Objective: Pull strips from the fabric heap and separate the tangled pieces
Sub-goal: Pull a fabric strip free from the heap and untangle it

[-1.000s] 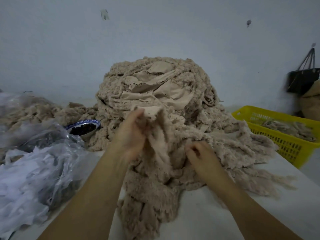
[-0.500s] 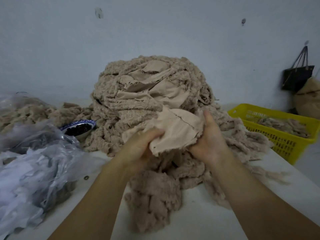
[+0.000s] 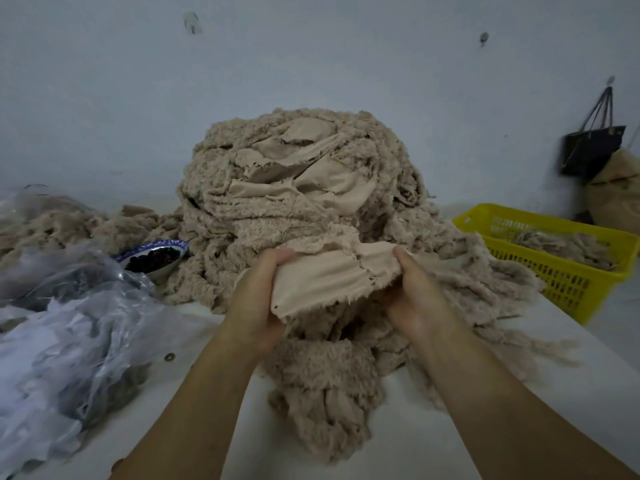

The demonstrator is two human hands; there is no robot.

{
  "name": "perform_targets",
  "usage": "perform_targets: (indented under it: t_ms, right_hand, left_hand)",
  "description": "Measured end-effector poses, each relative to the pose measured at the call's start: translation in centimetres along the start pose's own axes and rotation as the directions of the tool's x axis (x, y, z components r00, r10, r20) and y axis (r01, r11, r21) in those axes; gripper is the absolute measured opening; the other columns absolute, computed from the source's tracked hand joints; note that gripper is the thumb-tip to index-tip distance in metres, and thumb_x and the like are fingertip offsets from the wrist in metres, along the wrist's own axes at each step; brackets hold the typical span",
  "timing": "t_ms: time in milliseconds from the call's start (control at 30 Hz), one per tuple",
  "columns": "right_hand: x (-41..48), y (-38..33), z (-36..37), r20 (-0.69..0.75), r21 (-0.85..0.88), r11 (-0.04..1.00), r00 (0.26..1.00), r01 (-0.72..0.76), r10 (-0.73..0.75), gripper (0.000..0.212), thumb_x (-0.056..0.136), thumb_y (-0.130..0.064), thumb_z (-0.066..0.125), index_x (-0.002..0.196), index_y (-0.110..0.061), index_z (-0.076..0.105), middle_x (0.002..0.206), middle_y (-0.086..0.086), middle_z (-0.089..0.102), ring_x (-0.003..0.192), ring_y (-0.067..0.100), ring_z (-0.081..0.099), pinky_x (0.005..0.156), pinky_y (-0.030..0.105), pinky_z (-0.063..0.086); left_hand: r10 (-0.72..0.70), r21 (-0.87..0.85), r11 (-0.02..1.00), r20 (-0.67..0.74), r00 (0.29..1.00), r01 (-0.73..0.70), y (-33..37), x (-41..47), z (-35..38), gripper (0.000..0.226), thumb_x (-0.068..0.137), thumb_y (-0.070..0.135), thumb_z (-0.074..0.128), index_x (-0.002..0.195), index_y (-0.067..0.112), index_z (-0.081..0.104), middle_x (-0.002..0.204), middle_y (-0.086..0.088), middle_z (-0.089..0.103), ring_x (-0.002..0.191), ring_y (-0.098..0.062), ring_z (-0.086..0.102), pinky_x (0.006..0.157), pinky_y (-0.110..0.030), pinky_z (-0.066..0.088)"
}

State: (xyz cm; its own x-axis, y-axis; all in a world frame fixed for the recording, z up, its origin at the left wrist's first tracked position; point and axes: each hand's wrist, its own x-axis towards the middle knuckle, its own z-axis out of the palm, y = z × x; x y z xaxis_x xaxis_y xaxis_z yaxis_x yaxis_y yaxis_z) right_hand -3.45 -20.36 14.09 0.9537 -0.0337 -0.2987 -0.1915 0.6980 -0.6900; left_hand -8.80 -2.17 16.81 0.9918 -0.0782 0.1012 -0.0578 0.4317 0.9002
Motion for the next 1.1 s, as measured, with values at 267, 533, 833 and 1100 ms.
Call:
perform_targets:
  t_ms: [267, 533, 833, 1100]
  right_hand:
    - [1.9, 0.0, -5.9, -0.122, 0.105, 0.993, 0.991, -0.050, 0.063, 0.031, 0.107, -0.019, 0.041, 0.132, -0.008, 0.055, 0.088, 0.010, 0.071, 0.075, 0.018, 0.067, 0.049, 0.025, 0.058]
    - [-1.6, -2.2, -3.1, 0.097, -0.995, -0.015, 0.954, 0.097, -0.283, 0.069, 0.094, -0.070, 0.037, 0.072, -0.010, 0.059, 0.071, 0.007, 0.063, 0.069, 0.022, 0.064, 0.054, 0.030, 0.045]
    - [-4.6, -2.2, 1.2, 0.471, -0.692, 0.566, 0.874, 0.449, -0.118, 0.079, 0.066, -0.097, 0.040, 0.114, -0.041, 0.069, 0.105, -0.023, 0.072, 0.104, -0.003, 0.062, 0.092, 0.025, 0.045]
    - [-1.9, -1.8, -0.1, 0.248, -0.763, 0.443, 0.846, 0.471, -0.473, 0.058, 0.097, -0.059, 0.046, 0.054, -0.021, 0.046, 0.044, -0.011, 0.041, 0.050, 0.012, 0.044, 0.062, 0.032, 0.035]
  left_hand:
    - [0.019, -0.141, 0.989, -0.142, 0.990, -0.040, 1.0, -0.1, -1.5, 0.029, 0.082, 0.032, 0.062, 0.056, 0.022, 0.070, 0.059, 0.002, 0.062, 0.050, -0.012, 0.063, 0.045, -0.022, 0.050]
    - [-0.080, 0.030, 0.996, 0.005, 0.997, 0.080, 0.8, -0.3, -0.3, 0.023, 0.074, 0.041, 0.066, 0.078, 0.025, 0.082, 0.082, -0.002, 0.077, 0.071, -0.017, 0.074, 0.054, -0.028, 0.056]
    - [-0.185, 0.149, 0.975, 0.109, 0.977, 0.168, 0.6, 0.0, 0.8, 0.042, 0.082, 0.044, 0.068, 0.113, 0.017, 0.077, 0.119, -0.013, 0.072, 0.107, -0.025, 0.071, 0.077, -0.030, 0.058]
    - [-0.222, 0.241, 0.949, 0.045, 0.974, 0.205, 0.1, 0.1, 0.8, 0.025, 0.069, 0.045, 0.082, 0.079, 0.022, 0.082, 0.080, -0.005, 0.076, 0.069, -0.017, 0.073, 0.054, -0.025, 0.055]
